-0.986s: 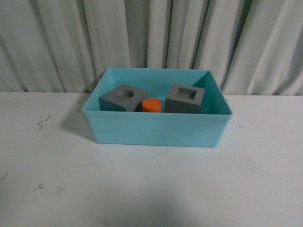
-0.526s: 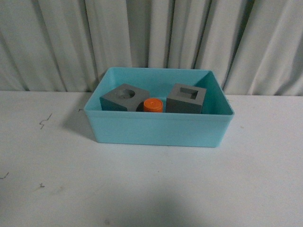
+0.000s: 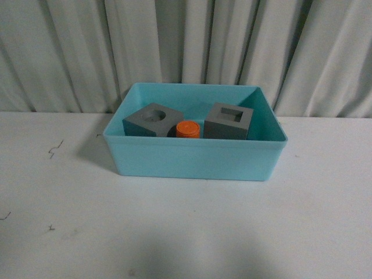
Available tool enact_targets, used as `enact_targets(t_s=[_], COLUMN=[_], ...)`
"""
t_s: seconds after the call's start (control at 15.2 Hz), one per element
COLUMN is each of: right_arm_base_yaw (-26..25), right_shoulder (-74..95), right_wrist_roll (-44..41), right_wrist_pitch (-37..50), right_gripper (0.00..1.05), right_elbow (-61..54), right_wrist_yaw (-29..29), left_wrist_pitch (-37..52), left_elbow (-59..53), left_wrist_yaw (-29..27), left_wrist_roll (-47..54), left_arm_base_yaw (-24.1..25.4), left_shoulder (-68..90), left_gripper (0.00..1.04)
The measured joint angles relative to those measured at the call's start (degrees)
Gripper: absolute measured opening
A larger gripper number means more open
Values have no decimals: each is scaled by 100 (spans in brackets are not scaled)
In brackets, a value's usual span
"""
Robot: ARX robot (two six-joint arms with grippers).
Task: Place gray and orange parts in blue box
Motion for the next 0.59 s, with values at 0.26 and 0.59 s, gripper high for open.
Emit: enact_targets(t_s=[0.26,0.59], right_arm_base_yaw=[0,0], right_shoulder=[0,0], right_wrist_roll=[0,2], right_wrist_pitch=[0,0], right_gripper=[98,98], right_elbow=[0,0], right_wrist_yaw=[0,0], left_wrist_pitch=[0,0], left_elbow=[0,0], left_wrist_yaw=[0,0], left_wrist_roll=[0,0], left_arm_base_yaw=[0,0], left_shoulder=[0,0], left_gripper=[98,98])
